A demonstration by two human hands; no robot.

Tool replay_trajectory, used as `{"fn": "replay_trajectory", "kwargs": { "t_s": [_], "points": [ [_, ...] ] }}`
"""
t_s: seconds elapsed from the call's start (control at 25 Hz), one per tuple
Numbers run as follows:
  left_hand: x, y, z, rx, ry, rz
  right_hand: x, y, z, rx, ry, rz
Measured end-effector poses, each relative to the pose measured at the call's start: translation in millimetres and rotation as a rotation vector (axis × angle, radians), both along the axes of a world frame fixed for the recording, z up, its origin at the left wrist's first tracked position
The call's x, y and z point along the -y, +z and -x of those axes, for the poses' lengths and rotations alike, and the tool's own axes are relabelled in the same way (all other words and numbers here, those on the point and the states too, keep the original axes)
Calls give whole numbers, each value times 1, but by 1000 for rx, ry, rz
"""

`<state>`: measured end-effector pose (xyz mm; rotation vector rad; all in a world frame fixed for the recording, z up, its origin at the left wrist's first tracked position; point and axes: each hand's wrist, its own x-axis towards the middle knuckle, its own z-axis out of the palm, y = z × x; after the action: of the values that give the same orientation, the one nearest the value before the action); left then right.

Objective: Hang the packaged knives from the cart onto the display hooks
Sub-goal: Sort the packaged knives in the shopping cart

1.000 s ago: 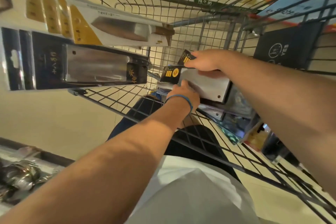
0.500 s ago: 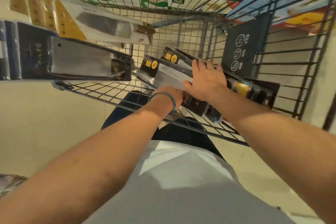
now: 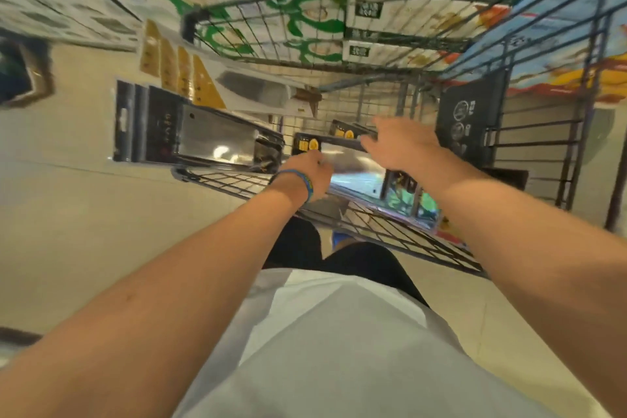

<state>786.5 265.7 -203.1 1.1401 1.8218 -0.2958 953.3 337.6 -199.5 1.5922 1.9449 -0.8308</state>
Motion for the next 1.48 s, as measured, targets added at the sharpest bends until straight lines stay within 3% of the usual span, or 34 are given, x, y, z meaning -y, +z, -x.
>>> {"fn": "replay_trajectory", "kwargs": {
  "t_s": [0.16,0.32,0.44,0.56,0.72,0.88,1.0,1.16,1.32,1.48],
  "points": [
    [-9,18,61,19,232,-39,5,-1,52,-95,21,-60],
    [-15,33,104,281,747,-30,-2,0,117,-205,60,-78],
    [-18,42,137,386,886,-91,-25,6,179,-302,106,-152],
    [-9,44,166,421,862,-112,-53,8,238,-293,170,-190],
    [14,31,183,360,516,-40,-72,-11,276,-288,279,-129],
    [27,25,190,511,780,-39,-71,-30,284,-436,69,-183],
    [25,25,196,556,801,-18,-66,-35,279,-386,42,-272],
    [18,32,206,541,820,-32,-74,-34,257,-398,-79,-202],
    [15,34,209,550,947,-32,-76,-22,211,-436,-431,-217],
    [12,35,197,521,947,-25,-60,26,162,-625,-744,-299]
  ]
}}
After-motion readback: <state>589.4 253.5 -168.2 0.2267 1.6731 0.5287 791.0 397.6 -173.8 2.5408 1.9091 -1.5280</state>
